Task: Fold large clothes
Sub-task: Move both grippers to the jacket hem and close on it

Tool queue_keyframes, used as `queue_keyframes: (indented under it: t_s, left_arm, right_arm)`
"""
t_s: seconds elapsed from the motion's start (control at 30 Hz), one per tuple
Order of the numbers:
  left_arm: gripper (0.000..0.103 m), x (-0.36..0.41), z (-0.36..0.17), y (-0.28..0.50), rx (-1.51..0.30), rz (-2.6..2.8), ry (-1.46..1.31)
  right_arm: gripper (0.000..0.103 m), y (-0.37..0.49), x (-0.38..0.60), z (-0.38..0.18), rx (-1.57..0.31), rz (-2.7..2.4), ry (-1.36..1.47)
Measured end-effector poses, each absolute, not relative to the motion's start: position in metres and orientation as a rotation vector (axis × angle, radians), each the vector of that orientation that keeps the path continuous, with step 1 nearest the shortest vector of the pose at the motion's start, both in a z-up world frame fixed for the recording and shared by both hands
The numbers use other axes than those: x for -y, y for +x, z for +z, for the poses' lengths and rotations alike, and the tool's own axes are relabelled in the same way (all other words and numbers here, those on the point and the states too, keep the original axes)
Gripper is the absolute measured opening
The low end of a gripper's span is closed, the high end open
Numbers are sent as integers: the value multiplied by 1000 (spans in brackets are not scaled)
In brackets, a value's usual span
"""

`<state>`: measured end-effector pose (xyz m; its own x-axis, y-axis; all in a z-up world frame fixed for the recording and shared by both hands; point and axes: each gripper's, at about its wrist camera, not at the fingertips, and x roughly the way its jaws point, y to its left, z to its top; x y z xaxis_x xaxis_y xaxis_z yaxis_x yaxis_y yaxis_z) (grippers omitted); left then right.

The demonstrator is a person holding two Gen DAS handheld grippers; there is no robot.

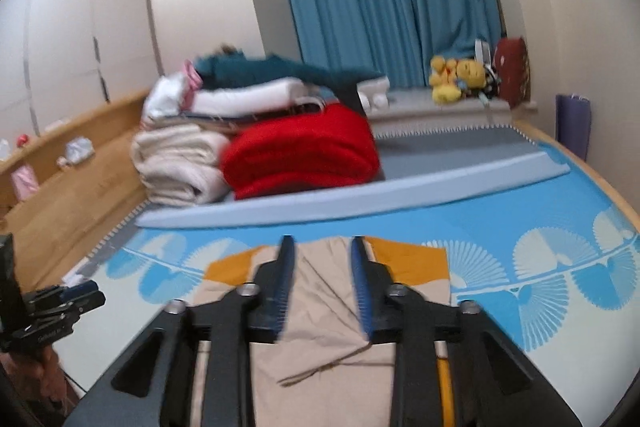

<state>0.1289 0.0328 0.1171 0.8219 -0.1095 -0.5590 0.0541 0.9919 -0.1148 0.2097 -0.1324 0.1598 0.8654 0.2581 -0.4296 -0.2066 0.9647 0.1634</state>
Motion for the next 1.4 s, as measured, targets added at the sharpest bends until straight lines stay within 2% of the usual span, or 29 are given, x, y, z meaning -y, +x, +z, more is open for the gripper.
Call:
queue_keyframes:
  t_s: [0.23, 0.4, 0.53, 0.63, 0.77, 0.83, 1.0, 1.13, 1.23, 1.4]
  left_arm:
    - [13, -55, 86, 33, -645, -46, -184]
    - [8, -70, 36, -2, -796, 49, -210]
    - [8, -90, 43, -13, -800, 83, -278]
    - [8, -107, 41, -22, -760, 96, -329]
    - [8, -127, -18, -8, -871, 166, -392]
    - [4, -136, -41, 4, -989, 208, -472]
    - [5, -144, -88, 22, -1172, 210, -585]
    - [15, -153, -114, 25, -1267, 251, -654]
    - [33, -153, -123, 28, -1313, 261, -639]
    - [35, -143, -129, 33, -1355, 269, -533]
  right_arm:
    - [22, 76, 194, 177, -392, 211, 89]
    - [23, 17, 239, 134, -480, 68, 108]
    - [23, 15, 269, 95, -680, -47, 215]
    - [23, 14, 279, 68, -682, -79, 215]
    - [23, 33, 296, 9, -880, -155, 298]
    - [23, 40, 301, 3, -882, -154, 291]
    - [25, 55, 304, -31, -1015, -177, 249]
    - [32, 67, 316, -70, -1185, -221, 236]
    - [35, 68, 326, -90, -1263, -247, 282]
    - [38, 67, 334, -110, -1331, -273, 335]
